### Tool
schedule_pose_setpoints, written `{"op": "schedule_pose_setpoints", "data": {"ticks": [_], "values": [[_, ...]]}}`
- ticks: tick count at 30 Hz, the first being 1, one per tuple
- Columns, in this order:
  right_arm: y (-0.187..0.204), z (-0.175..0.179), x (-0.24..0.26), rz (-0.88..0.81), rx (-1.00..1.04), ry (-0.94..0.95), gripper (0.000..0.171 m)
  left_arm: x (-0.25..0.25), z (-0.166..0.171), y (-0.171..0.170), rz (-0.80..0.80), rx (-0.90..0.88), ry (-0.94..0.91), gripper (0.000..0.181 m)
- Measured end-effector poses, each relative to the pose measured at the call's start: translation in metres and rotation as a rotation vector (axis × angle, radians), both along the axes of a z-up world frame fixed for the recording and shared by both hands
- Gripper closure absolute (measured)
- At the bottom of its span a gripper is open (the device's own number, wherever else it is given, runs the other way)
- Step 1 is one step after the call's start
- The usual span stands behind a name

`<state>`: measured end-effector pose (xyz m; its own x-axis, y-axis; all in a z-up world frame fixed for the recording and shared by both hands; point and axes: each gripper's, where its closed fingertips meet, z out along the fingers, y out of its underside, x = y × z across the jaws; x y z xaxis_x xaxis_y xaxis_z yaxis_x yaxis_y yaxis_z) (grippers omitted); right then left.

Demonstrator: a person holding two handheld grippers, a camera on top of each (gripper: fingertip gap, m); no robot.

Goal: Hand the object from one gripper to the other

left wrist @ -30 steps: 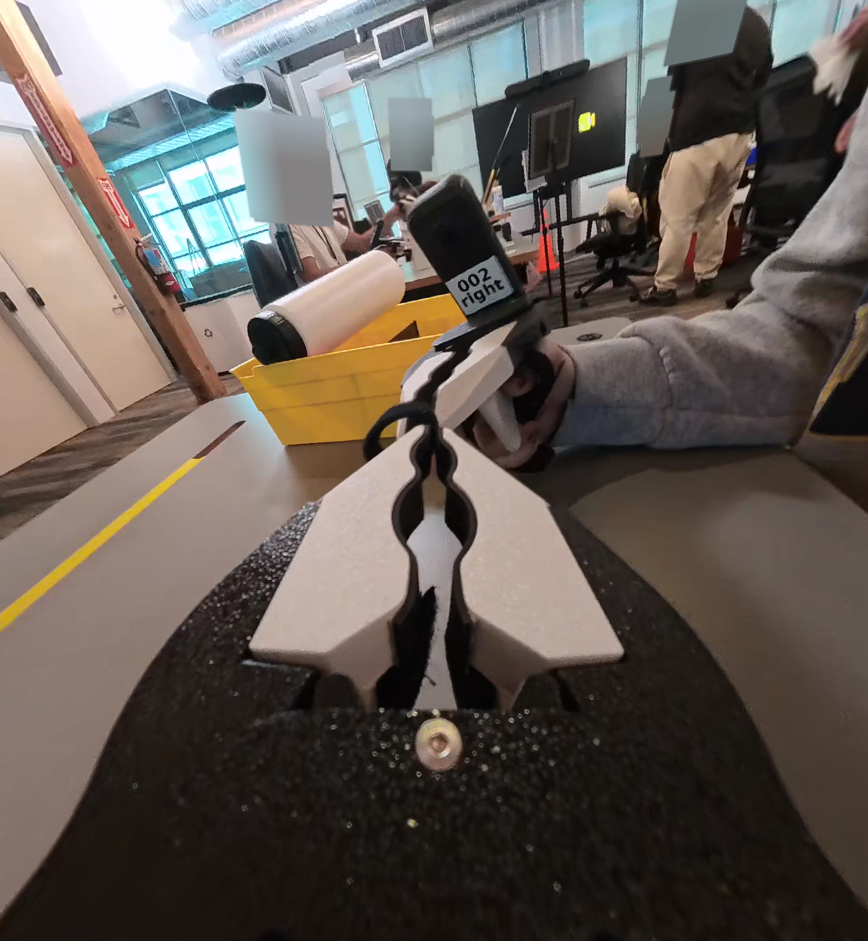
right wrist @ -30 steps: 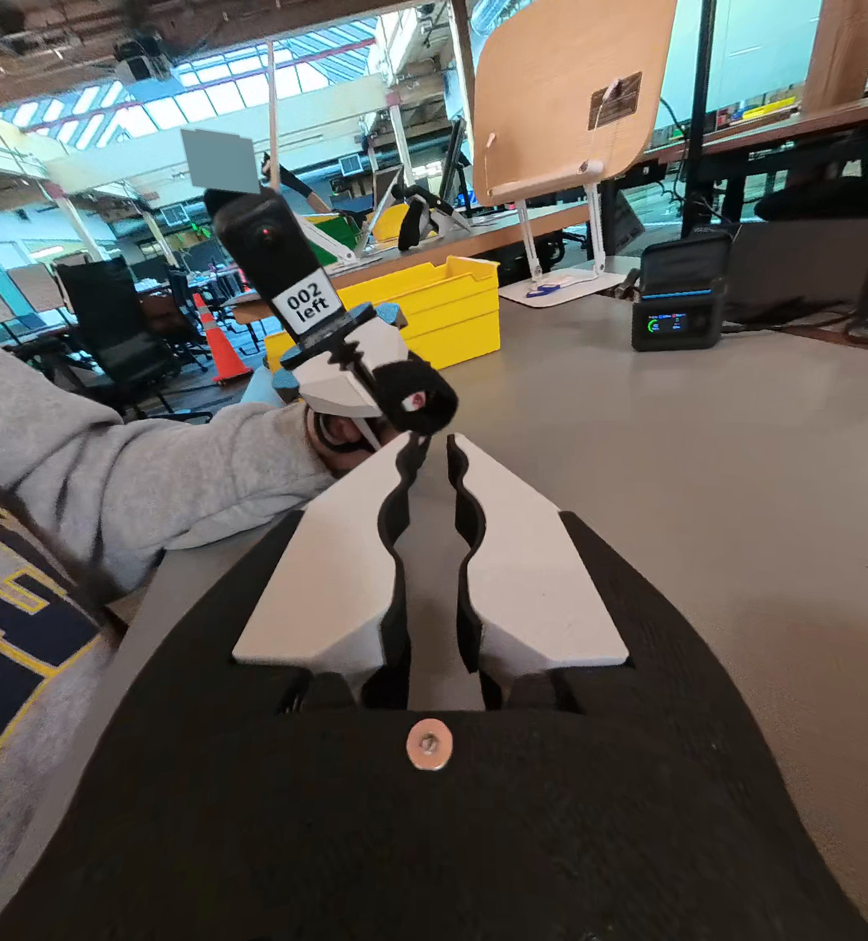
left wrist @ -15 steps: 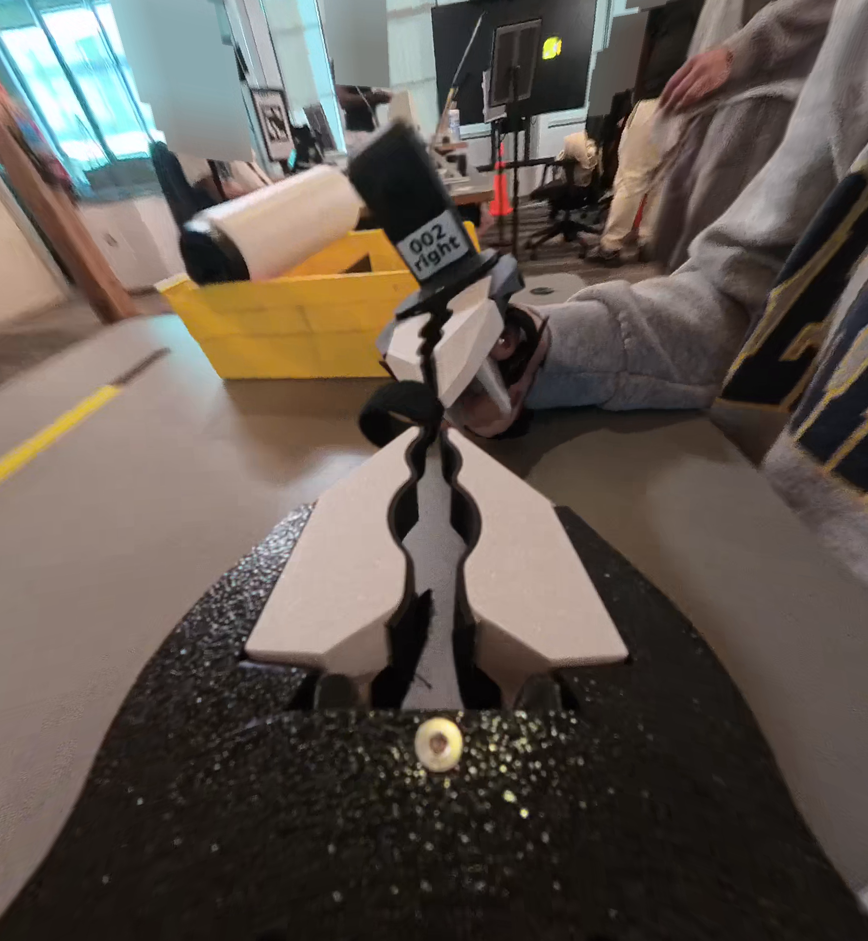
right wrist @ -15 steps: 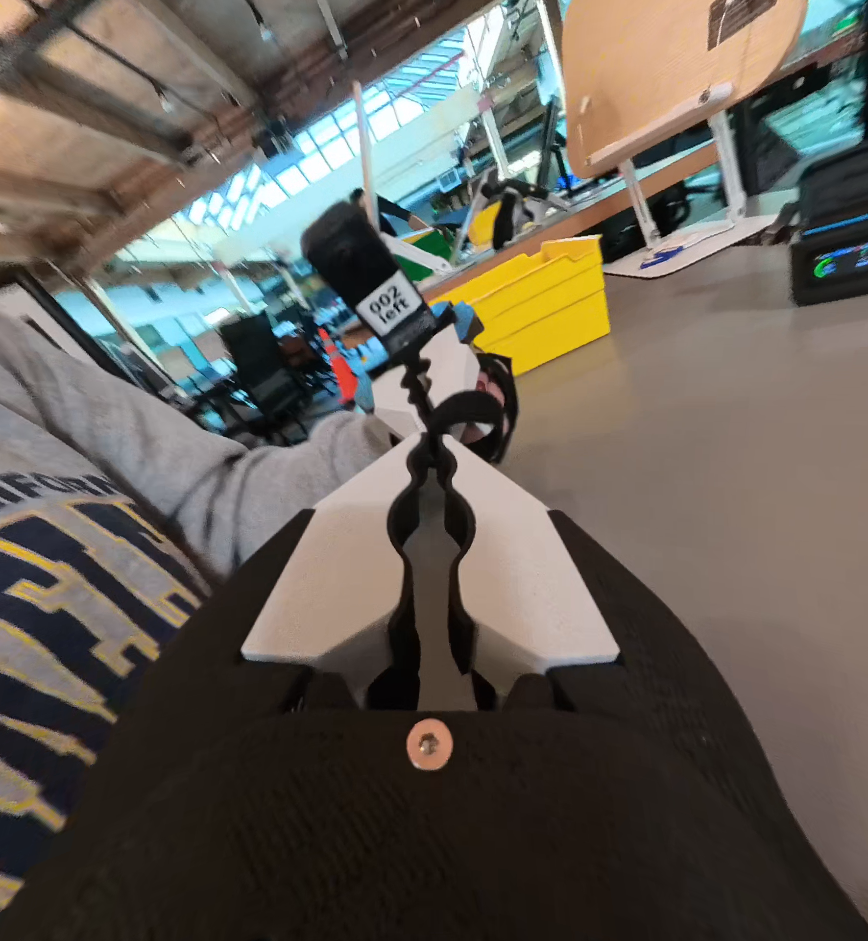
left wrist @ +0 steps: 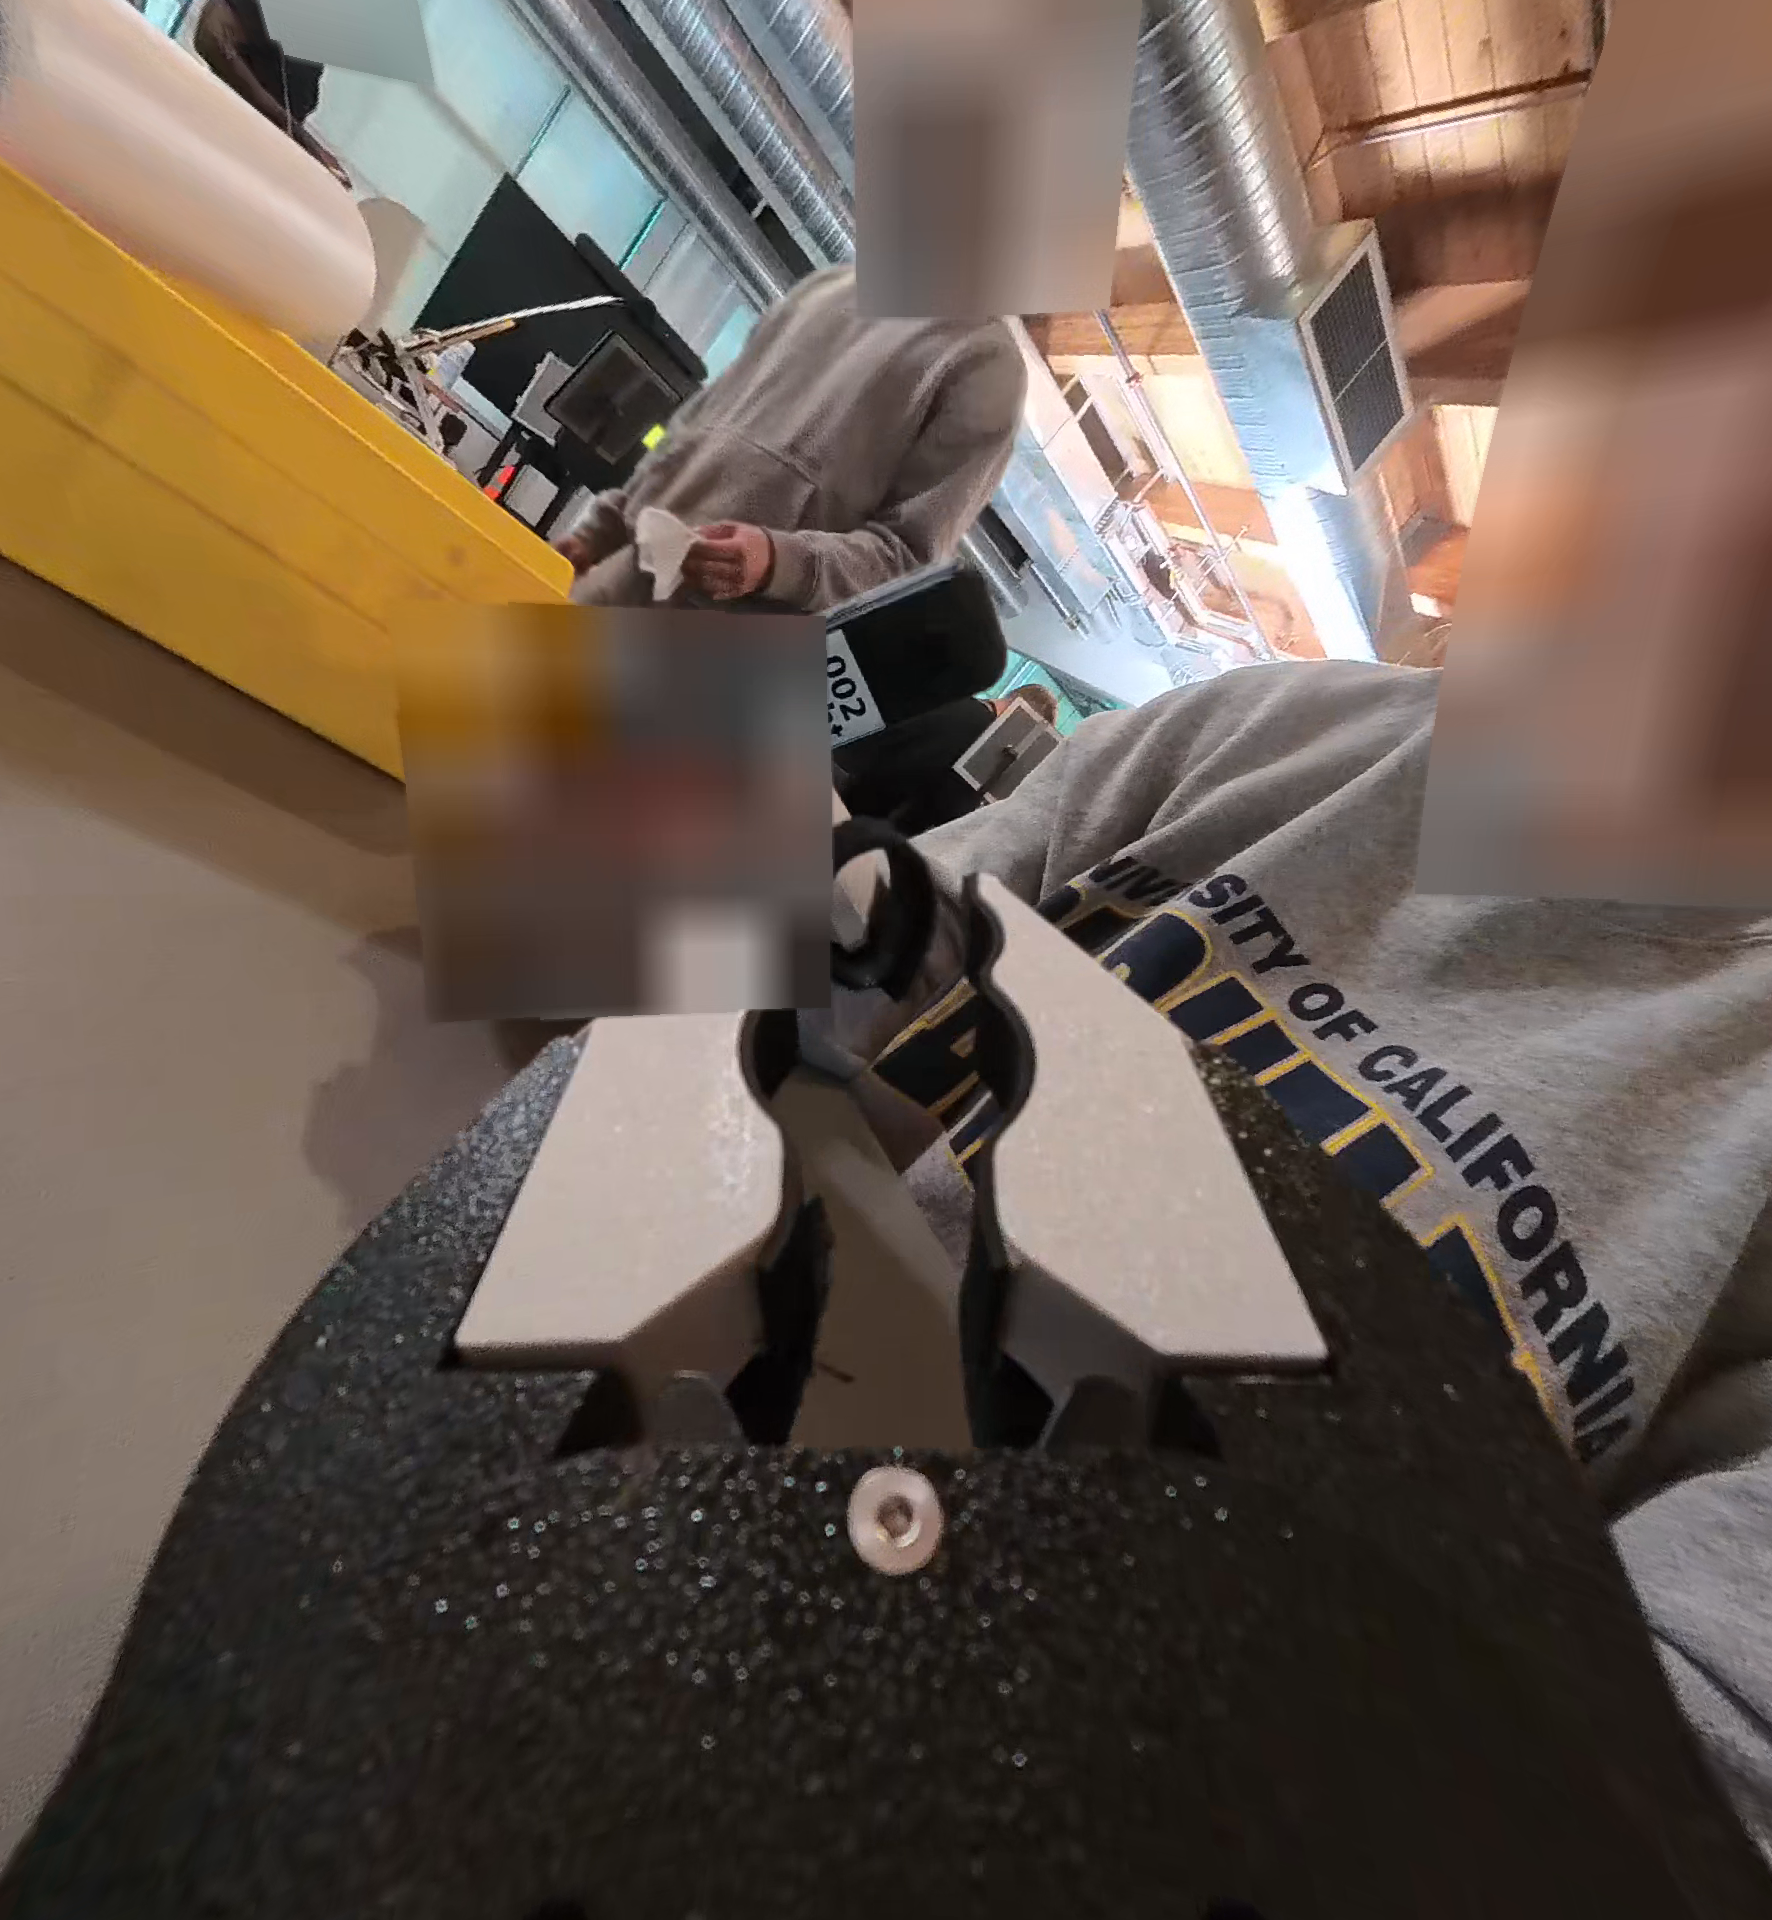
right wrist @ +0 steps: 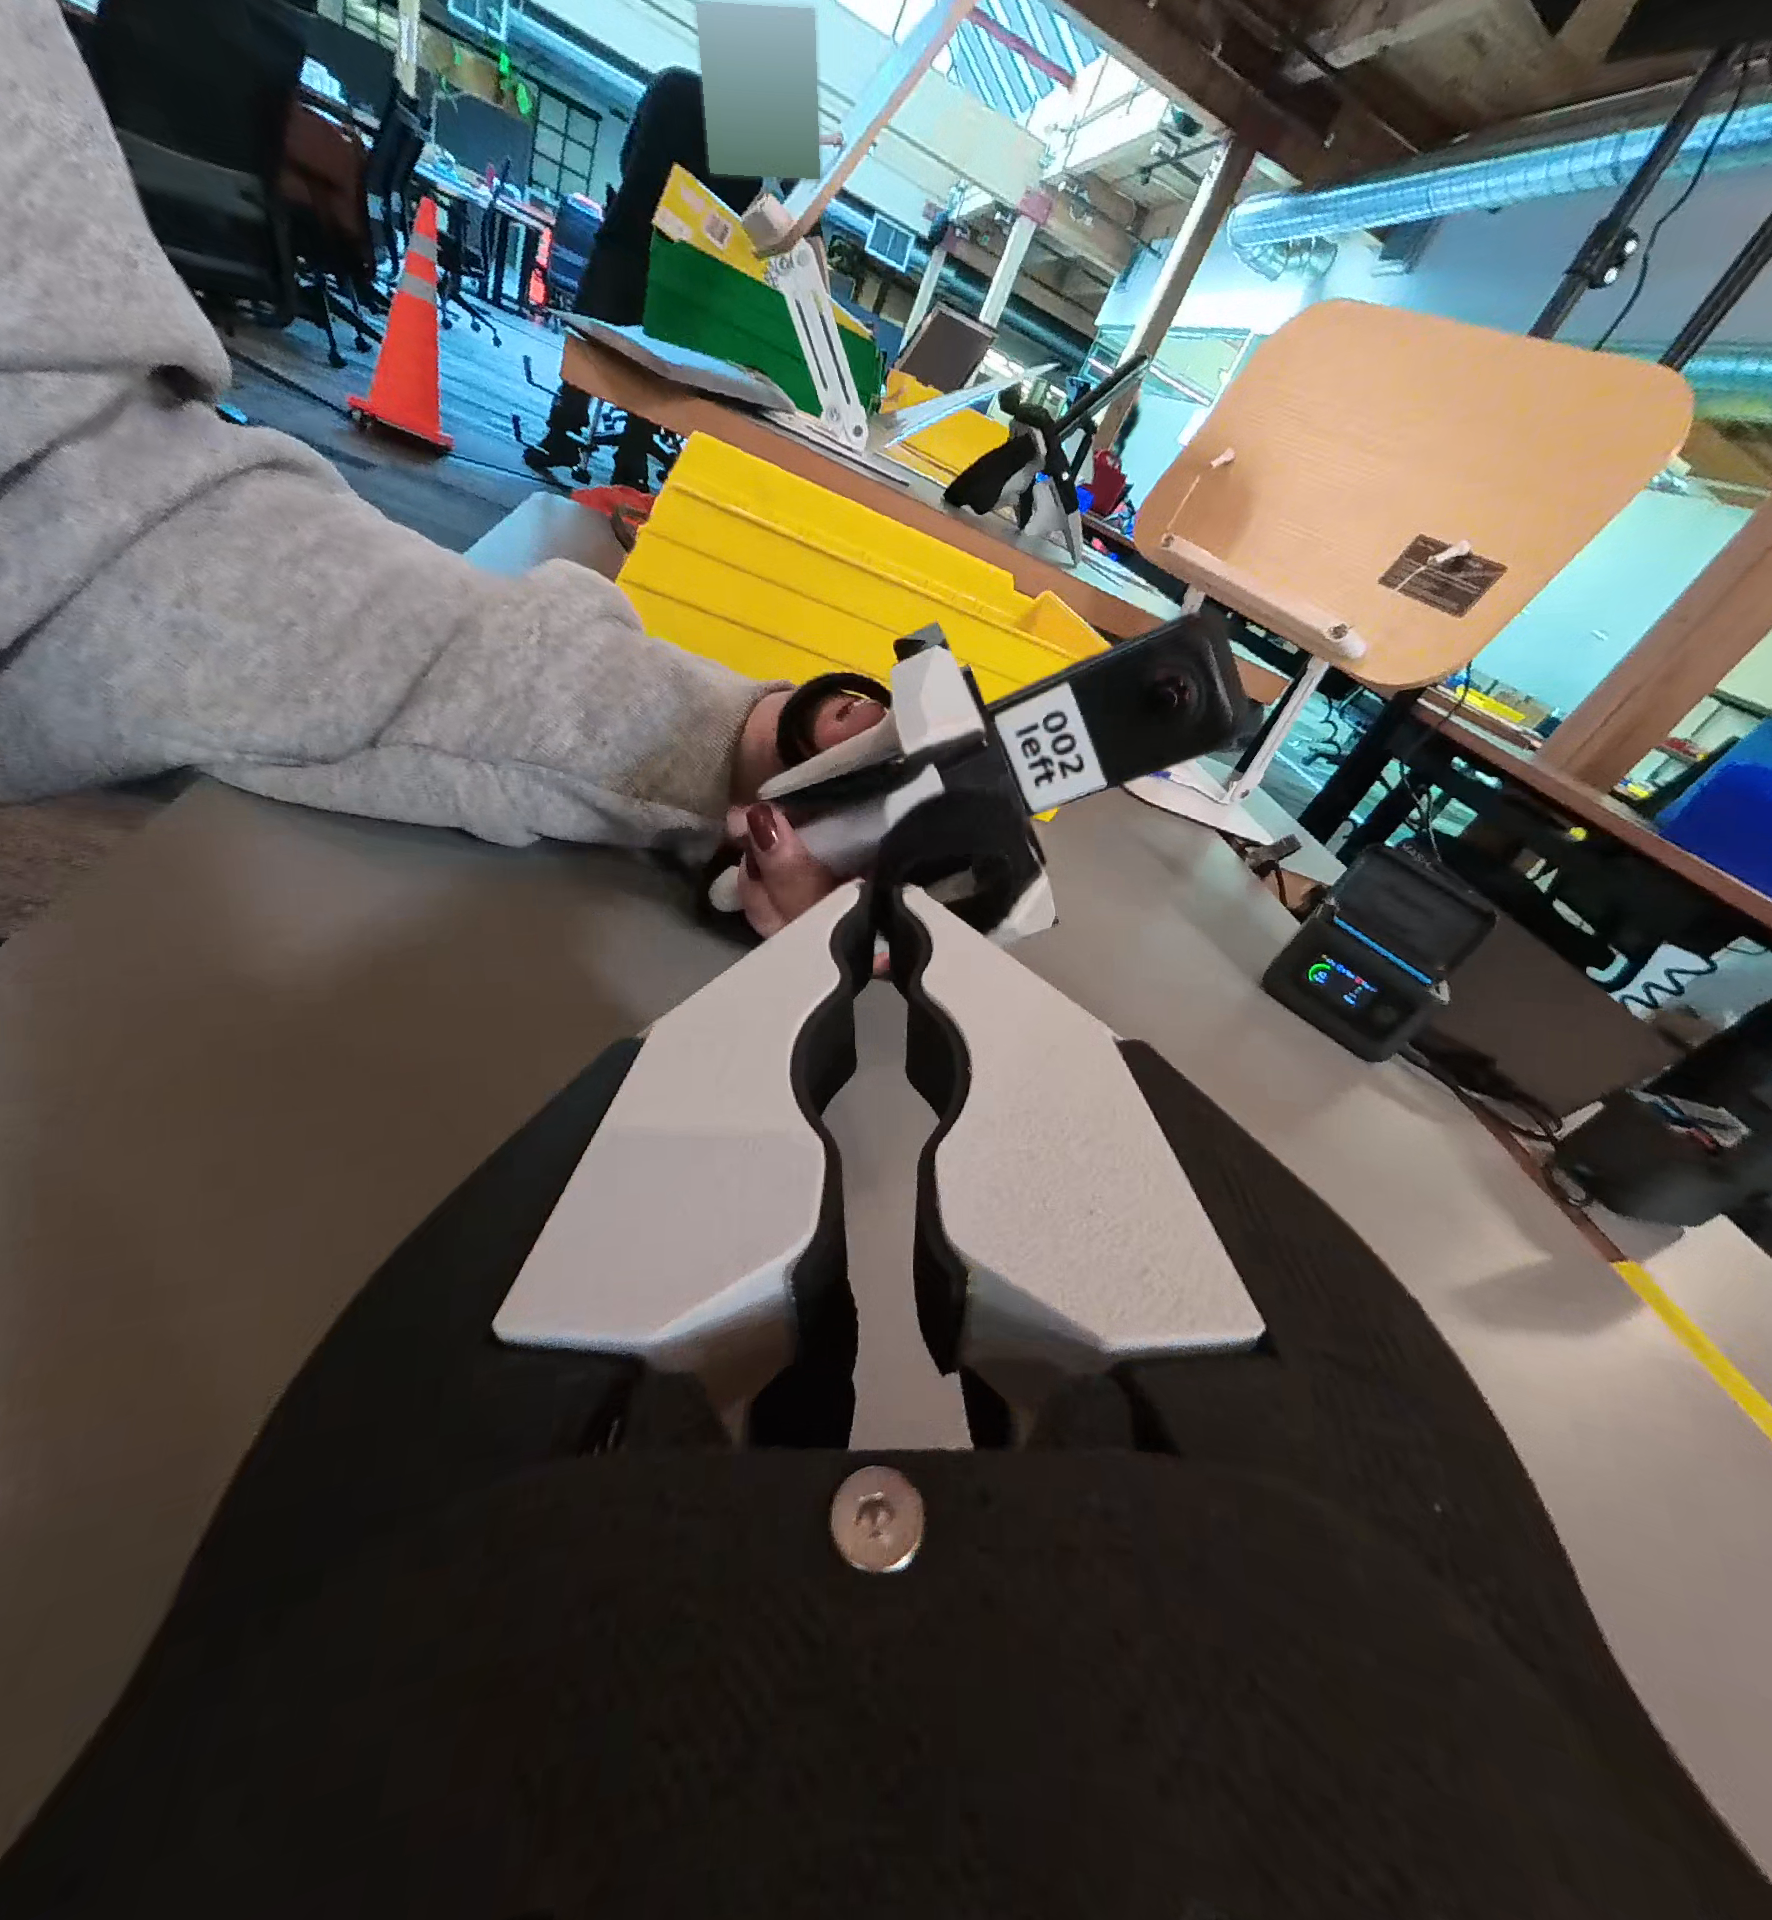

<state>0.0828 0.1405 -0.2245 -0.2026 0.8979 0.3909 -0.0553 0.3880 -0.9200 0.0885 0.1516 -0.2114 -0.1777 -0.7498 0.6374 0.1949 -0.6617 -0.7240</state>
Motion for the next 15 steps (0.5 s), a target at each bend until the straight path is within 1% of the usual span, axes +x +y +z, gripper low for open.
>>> {"op": "schedule_pose_setpoints", "data": {"ticks": [2,5,6,7,11,15], "values": [[0.000,-0.001,-0.001,-0.008,0.025,-0.007,0.171,0.000,-0.001,0.001,0.006,-0.003,0.009,0.157],[0.000,-0.004,-0.002,-0.022,0.051,-0.017,0.171,0.001,-0.003,0.002,0.002,-0.020,0.012,0.155],[0.000,-0.004,-0.002,-0.022,0.052,-0.018,0.171,0.001,-0.003,0.002,0.008,-0.021,0.016,0.160],[0.000,-0.005,-0.002,-0.021,0.048,-0.020,0.171,0.001,-0.004,0.003,0.021,-0.013,0.024,0.162],[0.003,-0.007,-0.004,-0.045,0.019,-0.032,0.170,0.000,-0.004,0.006,0.111,0.115,0.078,0.170],[0.020,-0.002,-0.006,-0.131,-0.085,-0.002,0.163,-0.010,0.004,0.017,0.278,0.272,0.099,0.174]]}}
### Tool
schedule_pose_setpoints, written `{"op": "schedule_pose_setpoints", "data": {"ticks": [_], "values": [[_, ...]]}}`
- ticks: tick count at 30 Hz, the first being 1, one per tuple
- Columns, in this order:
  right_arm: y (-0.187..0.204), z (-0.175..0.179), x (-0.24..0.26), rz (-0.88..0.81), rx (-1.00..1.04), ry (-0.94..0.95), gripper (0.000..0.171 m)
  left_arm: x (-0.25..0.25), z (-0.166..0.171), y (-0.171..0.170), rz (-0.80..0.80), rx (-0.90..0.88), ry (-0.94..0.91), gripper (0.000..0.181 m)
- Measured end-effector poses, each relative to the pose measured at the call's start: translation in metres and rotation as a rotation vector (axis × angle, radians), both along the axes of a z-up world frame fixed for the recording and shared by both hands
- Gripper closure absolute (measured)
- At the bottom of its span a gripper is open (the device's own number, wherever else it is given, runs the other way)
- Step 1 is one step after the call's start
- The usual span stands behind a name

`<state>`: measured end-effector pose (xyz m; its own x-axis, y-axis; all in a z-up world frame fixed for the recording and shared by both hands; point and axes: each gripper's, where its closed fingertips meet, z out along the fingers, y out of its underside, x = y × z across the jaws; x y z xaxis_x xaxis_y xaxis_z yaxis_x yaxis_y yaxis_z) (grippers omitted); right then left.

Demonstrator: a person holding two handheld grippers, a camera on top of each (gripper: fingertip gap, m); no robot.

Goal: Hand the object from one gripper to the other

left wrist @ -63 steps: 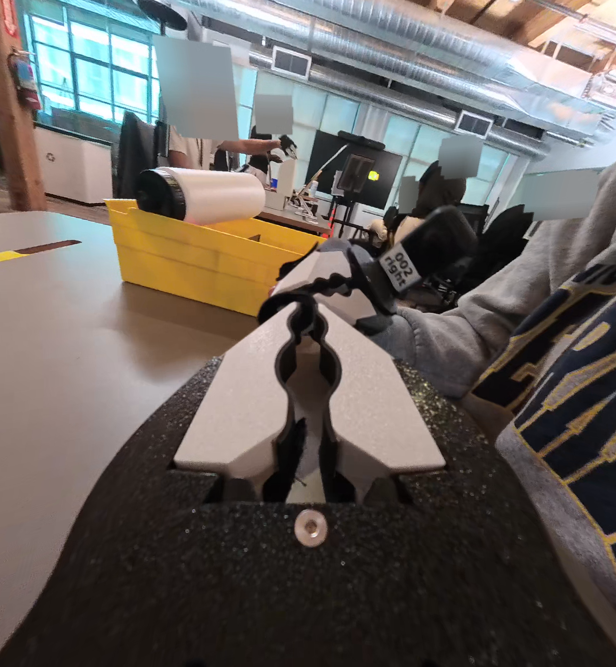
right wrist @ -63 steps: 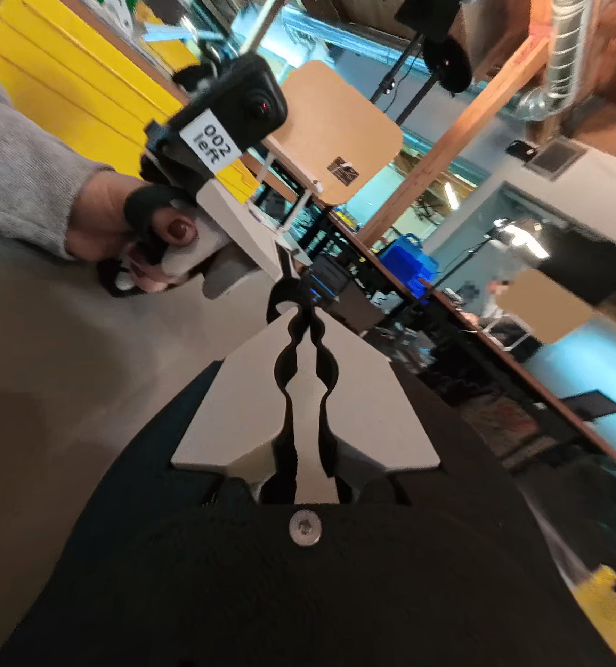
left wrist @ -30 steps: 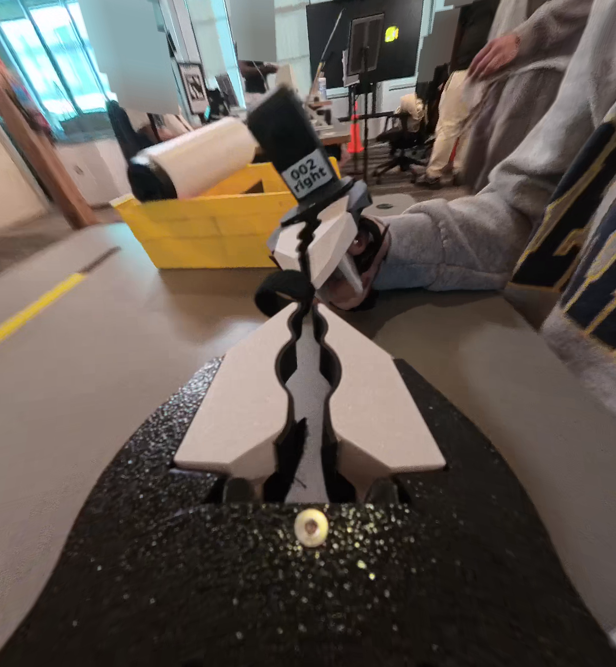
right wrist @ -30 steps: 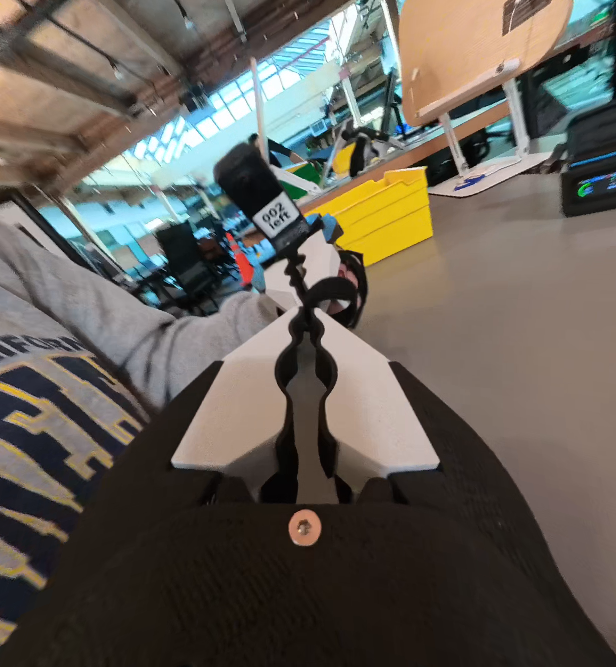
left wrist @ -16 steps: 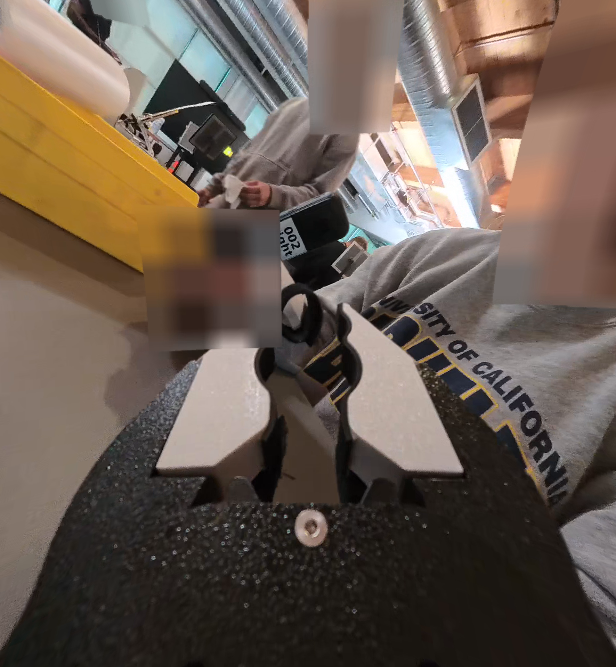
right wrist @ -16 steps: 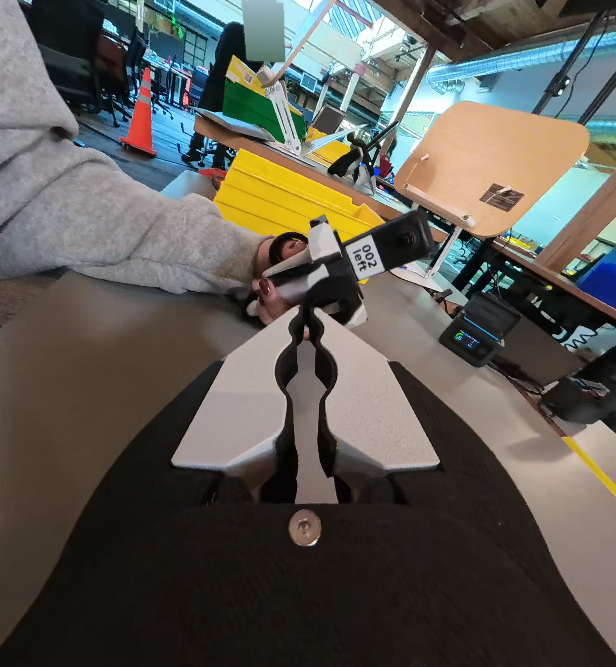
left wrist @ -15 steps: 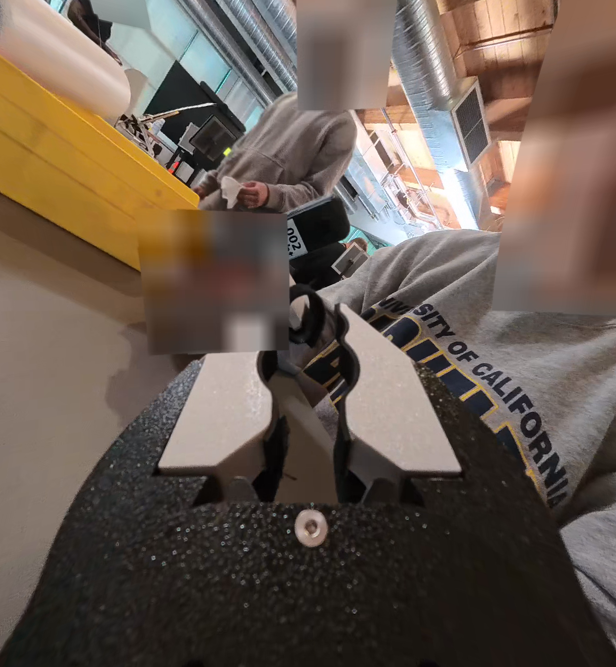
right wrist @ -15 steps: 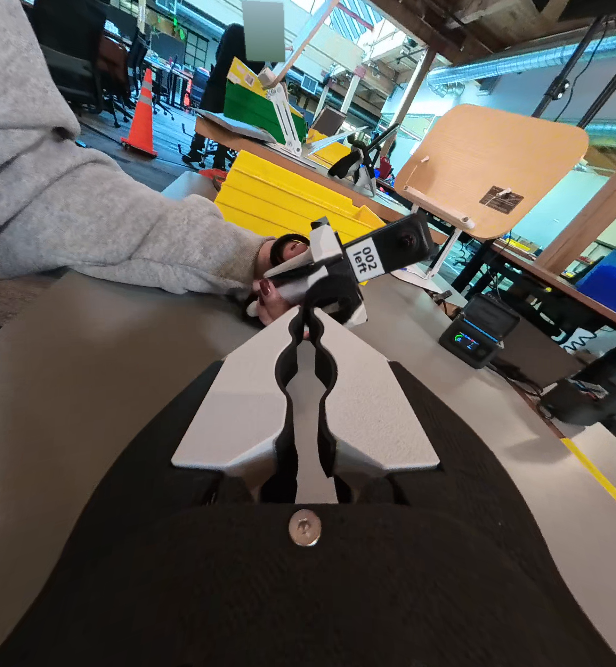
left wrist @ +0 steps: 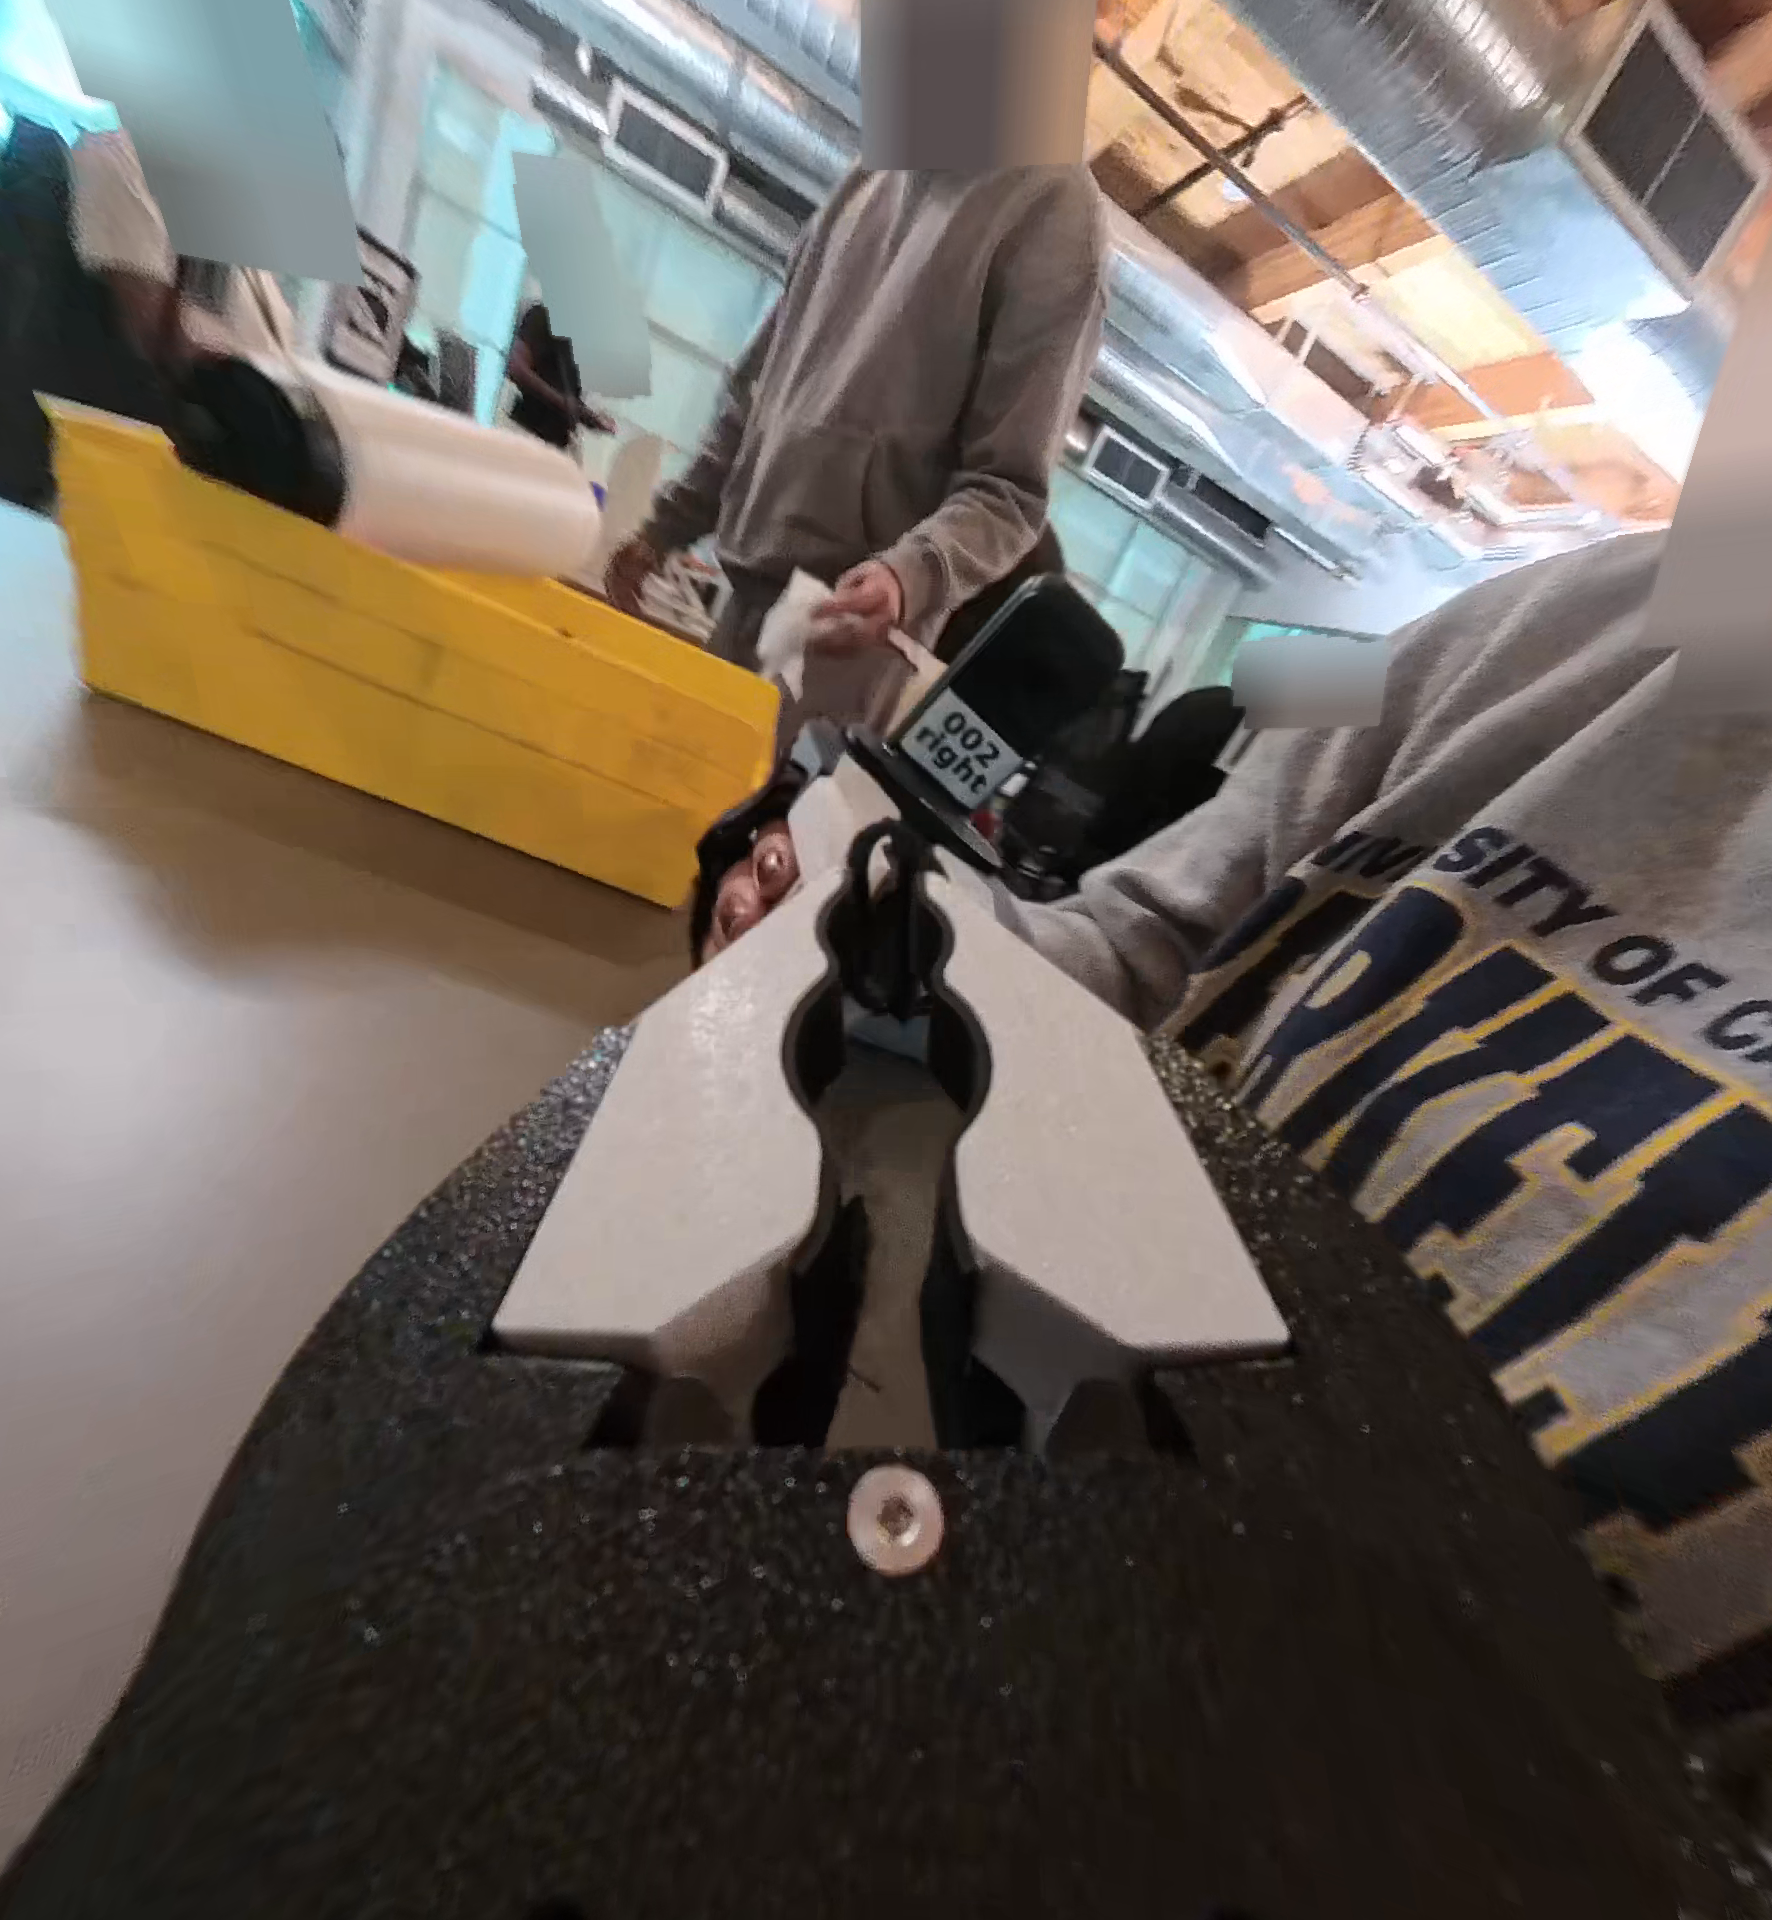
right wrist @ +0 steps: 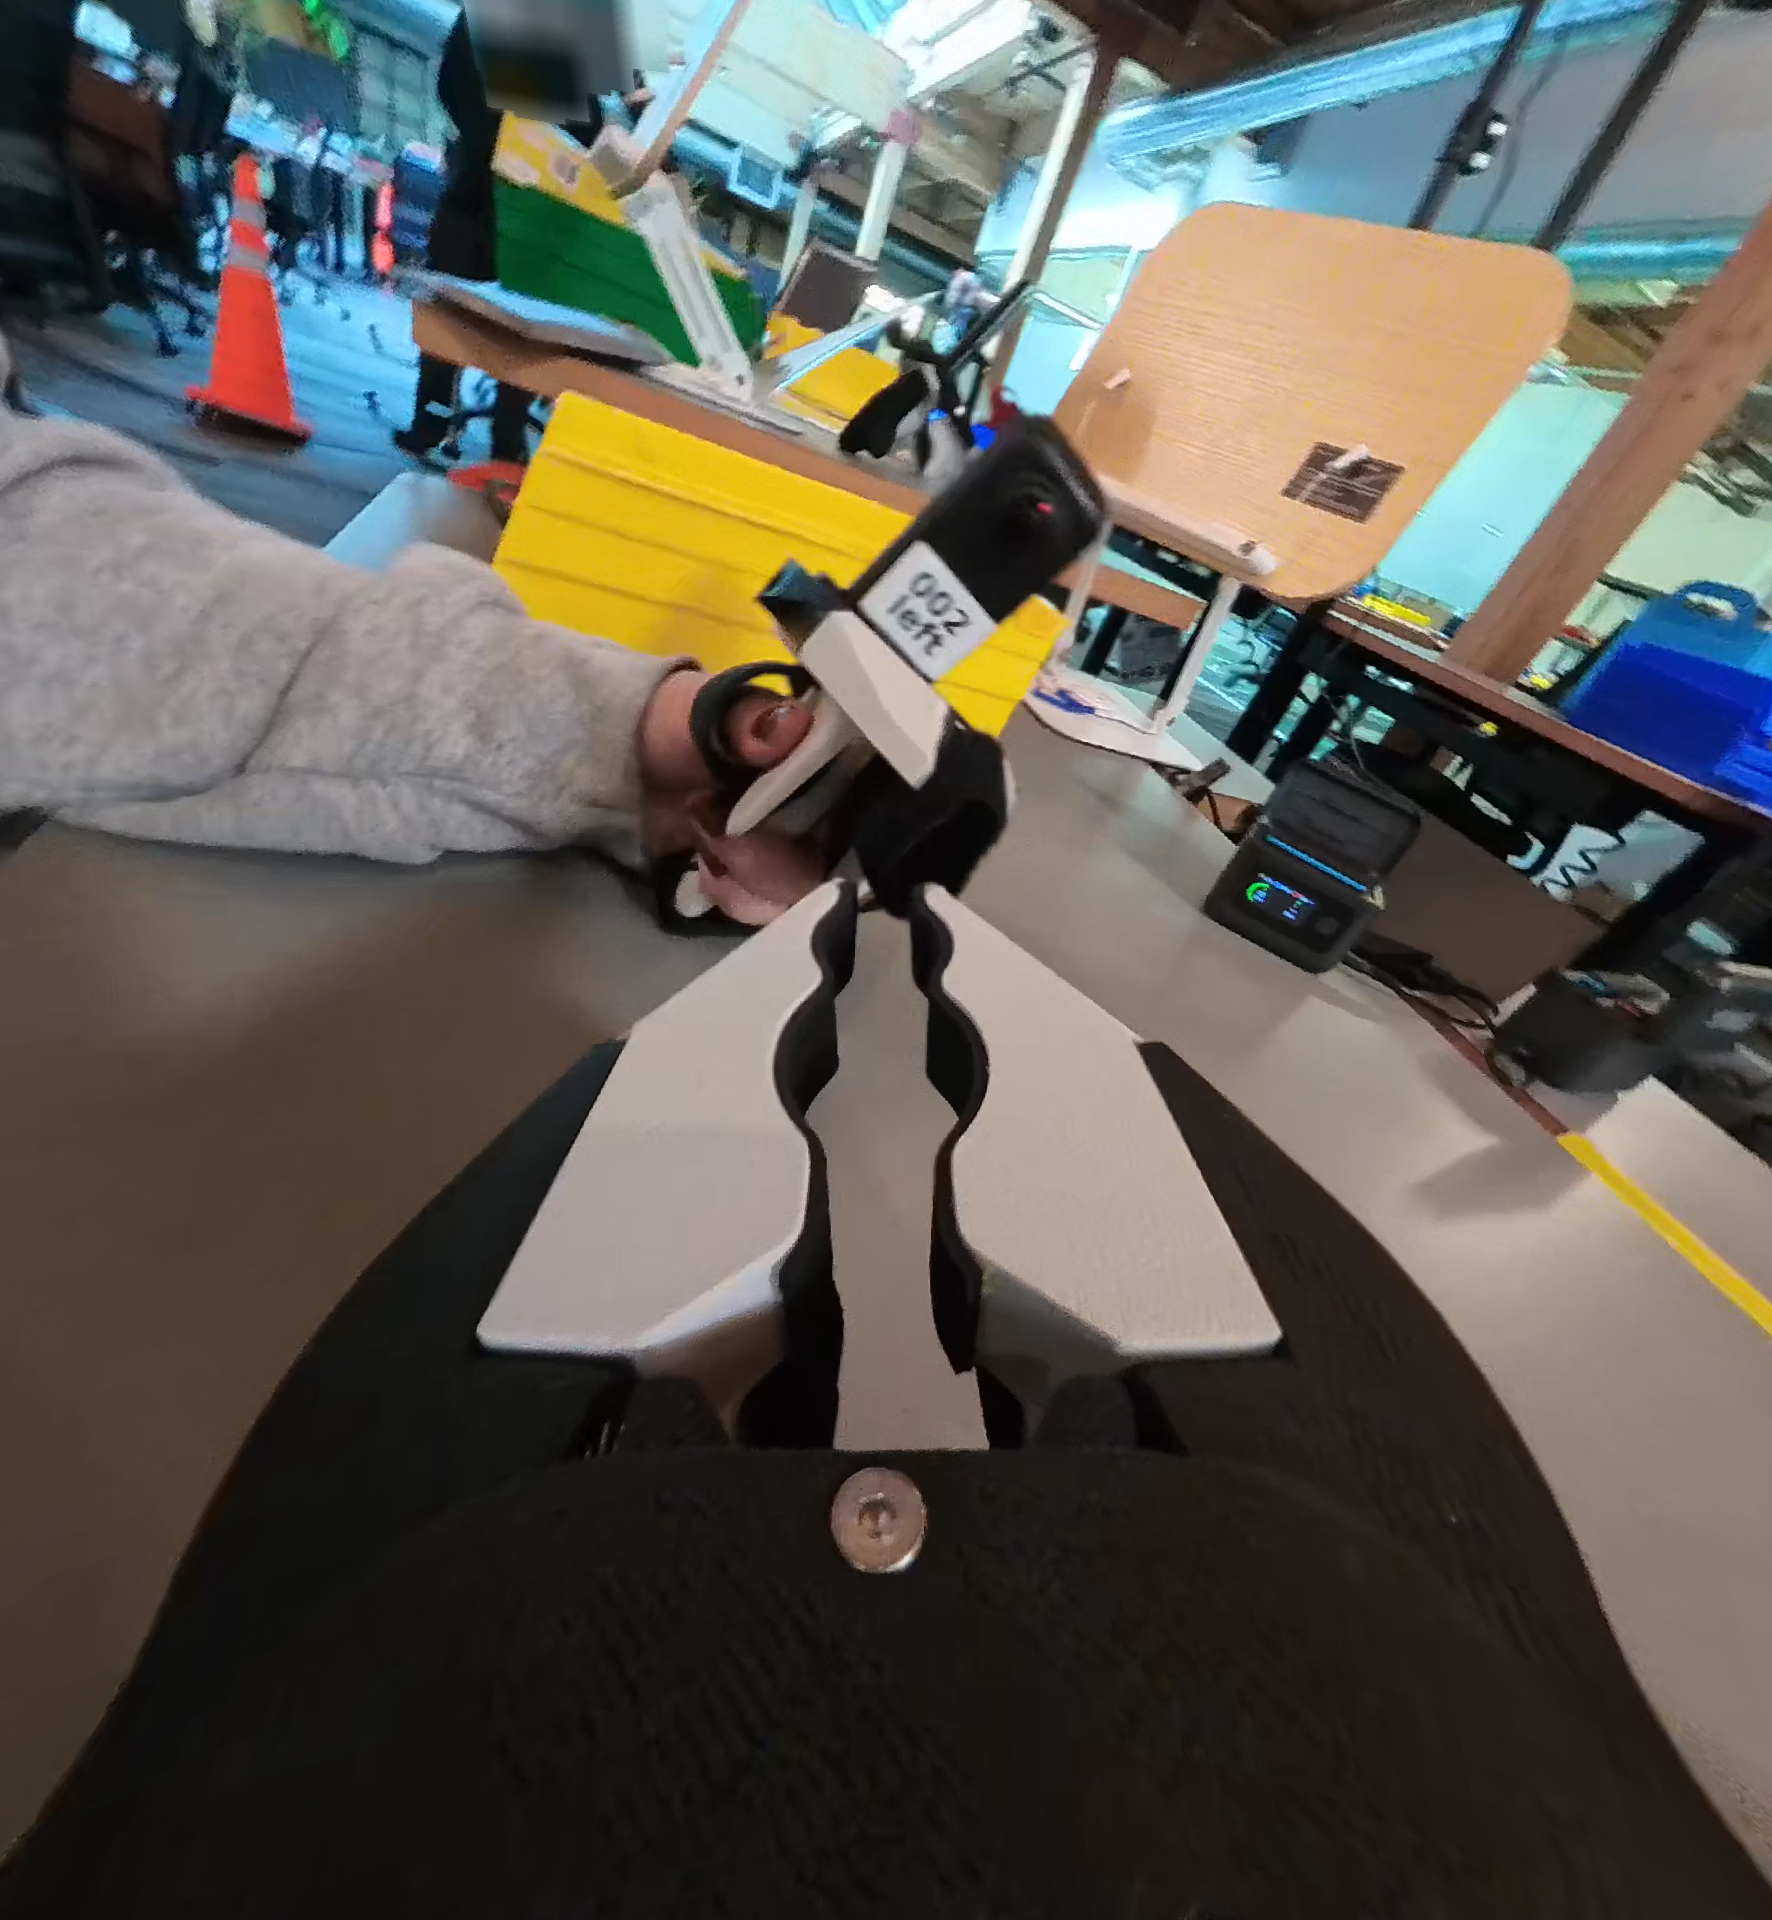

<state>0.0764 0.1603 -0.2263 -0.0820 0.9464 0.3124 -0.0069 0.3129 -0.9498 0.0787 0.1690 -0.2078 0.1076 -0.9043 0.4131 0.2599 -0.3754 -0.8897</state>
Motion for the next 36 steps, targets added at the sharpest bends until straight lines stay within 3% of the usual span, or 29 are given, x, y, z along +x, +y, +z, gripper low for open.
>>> {"op": "schedule_pose_setpoints", "data": {"ticks": [3,7,14,19,25,28,30,33,36], "values": [[0.013,0.004,-0.002,-0.044,-0.151,0.021,0.152,-0.006,0.012,0.000,0.077,0.132,-0.021,0.177],[0.010,0.008,-0.009,0.025,-0.403,0.028,0.142,0.000,0.018,-0.003,0.088,0.200,-0.046,0.177],[0.003,0.019,-0.008,0.075,-0.436,0.079,0.164,0.000,0.022,-0.002,0.070,0.172,-0.103,0.173],[0.025,0.025,-0.001,-0.141,-0.158,0.065,0.171,-0.012,0.013,0.018,0.117,-0.024,-0.113,0.164],[0.062,0.028,0.010,-0.532,0.513,-0.079,0.171,-0.011,0.004,0.030,0.124,-0.178,-0.140,0.143],[0.065,0.017,0.008,-0.564,0.746,-0.178,0.171,-0.011,0.000,0.035,0.126,-0.233,-0.133,0.140],[0.067,0.000,0.005,-0.528,0.668,-0.262,0.171,-0.019,-0.002,0.039,0.182,-0.221,-0.099,0.141],[0.051,-0.023,-0.003,-0.356,0.268,-0.332,0.171,-0.031,-0.003,0.043,0.266,-0.187,-0.043,0.144],[0.014,-0.046,-0.009,-0.087,-0.125,-0.468,0.142,-0.038,-0.006,0.046,0.321,-0.156,-0.002,0.152]]}}
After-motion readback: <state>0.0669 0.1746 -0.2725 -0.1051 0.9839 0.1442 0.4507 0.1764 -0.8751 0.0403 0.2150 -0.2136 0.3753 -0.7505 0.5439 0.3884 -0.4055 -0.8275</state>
